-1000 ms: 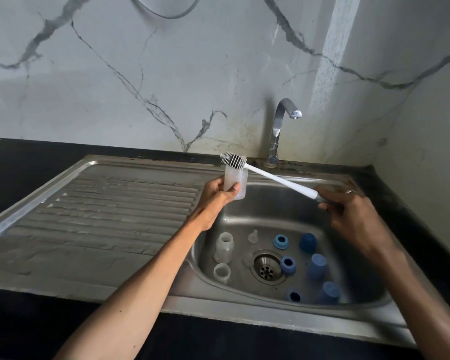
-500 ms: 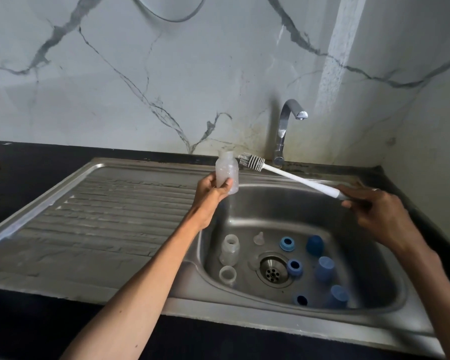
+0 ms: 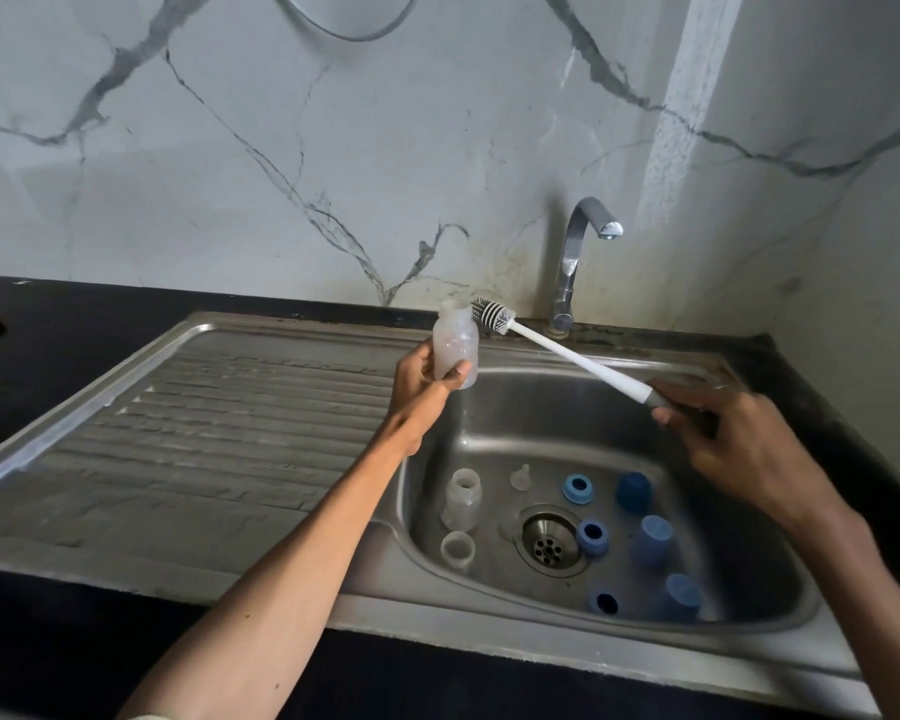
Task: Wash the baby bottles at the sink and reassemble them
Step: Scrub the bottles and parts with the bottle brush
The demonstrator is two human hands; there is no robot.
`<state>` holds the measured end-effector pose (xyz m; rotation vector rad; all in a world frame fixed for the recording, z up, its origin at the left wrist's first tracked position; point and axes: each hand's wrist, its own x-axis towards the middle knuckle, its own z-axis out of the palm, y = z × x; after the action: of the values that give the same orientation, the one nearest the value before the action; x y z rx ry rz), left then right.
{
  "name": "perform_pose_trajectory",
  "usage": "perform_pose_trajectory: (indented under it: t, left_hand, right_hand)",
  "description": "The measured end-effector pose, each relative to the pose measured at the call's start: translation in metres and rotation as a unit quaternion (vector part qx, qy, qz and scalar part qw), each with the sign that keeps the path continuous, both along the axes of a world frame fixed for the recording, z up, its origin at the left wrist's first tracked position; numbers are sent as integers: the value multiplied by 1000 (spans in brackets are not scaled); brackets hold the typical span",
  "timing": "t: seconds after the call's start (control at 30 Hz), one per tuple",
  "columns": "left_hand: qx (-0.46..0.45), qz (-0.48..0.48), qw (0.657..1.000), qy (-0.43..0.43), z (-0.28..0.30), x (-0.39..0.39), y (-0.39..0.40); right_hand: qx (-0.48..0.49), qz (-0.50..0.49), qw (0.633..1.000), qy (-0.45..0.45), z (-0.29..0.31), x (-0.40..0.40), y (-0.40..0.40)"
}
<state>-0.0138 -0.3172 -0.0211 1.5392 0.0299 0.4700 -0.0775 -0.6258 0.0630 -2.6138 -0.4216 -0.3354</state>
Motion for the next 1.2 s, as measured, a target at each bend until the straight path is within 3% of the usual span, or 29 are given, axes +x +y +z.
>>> perform_pose_trajectory:
  t: [0.63, 0.9, 1.1, 1.2]
  left_hand:
    - [19, -9, 1000, 5, -1, 1, -1]
    - [91, -60, 994, 10, -3, -6, -27]
    - [112, -68, 991, 21, 0, -9, -19]
    - [191, -120, 973, 56, -5, -11, -26]
  right_hand:
    - [-18, -4, 1000, -16, -2, -1, 1]
    - [-27, 12, 999, -20, -12, -1, 10]
    - [-43, -67, 996, -34, -7, 14, -17]
    - [-29, -61, 997, -41, -17, 21, -17]
